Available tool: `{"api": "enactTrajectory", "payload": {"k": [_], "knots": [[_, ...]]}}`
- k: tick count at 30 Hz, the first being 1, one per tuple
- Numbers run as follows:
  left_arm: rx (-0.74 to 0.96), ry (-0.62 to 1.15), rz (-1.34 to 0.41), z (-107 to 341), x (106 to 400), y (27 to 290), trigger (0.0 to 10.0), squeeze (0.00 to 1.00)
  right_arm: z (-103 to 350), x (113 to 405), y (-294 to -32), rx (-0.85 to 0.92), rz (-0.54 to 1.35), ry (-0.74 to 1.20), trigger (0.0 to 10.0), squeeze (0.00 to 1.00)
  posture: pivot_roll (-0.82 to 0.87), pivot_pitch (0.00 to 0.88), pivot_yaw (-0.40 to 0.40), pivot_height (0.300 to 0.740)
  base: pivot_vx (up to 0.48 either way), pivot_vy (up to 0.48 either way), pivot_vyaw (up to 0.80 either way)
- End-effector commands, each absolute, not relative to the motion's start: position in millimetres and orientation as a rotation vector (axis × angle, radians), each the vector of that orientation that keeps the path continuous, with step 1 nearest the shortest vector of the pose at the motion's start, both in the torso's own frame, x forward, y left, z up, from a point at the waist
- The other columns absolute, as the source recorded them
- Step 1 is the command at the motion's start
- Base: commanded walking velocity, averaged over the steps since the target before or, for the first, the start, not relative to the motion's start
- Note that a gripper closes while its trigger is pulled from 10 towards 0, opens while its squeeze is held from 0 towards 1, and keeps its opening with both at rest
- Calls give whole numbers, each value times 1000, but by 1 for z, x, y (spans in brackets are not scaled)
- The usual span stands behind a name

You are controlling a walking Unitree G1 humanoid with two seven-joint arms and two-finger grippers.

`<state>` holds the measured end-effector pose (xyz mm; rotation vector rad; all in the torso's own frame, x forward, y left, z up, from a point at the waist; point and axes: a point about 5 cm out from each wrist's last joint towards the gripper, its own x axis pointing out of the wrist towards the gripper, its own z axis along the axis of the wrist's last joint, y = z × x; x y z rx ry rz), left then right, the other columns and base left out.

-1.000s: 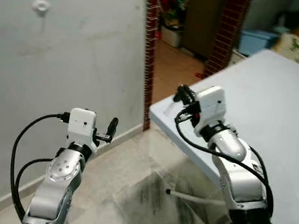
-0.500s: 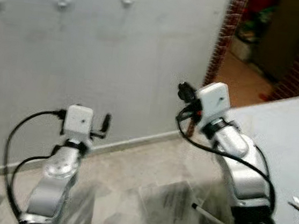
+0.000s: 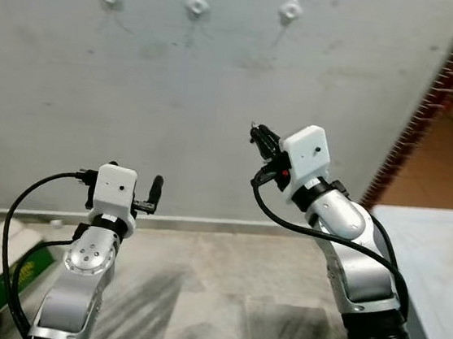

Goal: Hang keys on a hook

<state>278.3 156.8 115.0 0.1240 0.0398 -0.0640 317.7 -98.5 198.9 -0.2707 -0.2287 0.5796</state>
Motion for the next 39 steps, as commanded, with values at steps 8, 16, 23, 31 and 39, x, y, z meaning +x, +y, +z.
{"api": "enactTrajectory", "payload": {"k": [8, 16, 23, 31, 39], "knots": [[123, 25, -79, 117, 279, 155, 10000, 0, 207, 318, -99, -257, 592, -249, 10000, 0, 0, 0, -1, 740, 0, 0, 712], [77, 31, -89, 117, 278, 156, 10000, 0, 212, 321, -100, -241, 571, -262, 10000, 0, 0, 0, -2, 740, 0, 0, 155], [38, 2, -149, 122, 277, 151, 10000, 0, 212, 326, -119, -223, 359, -267, 10000, 0, 2, 0, 3, 740, 0, 0, 0], [22, 13, -187, 122, 278, 148, 10000, 0, 207, 327, -128, -193, 303, -231, 10000, 0, 2, 0, 10, 740, 0, 0, 0], [8, 13, -207, 122, 277, 145, 10000, 0, 205, 328, -128, -176, 293, -221, 10000, 0, 5, 0, 11, 740, 0, 0, -536]]}}
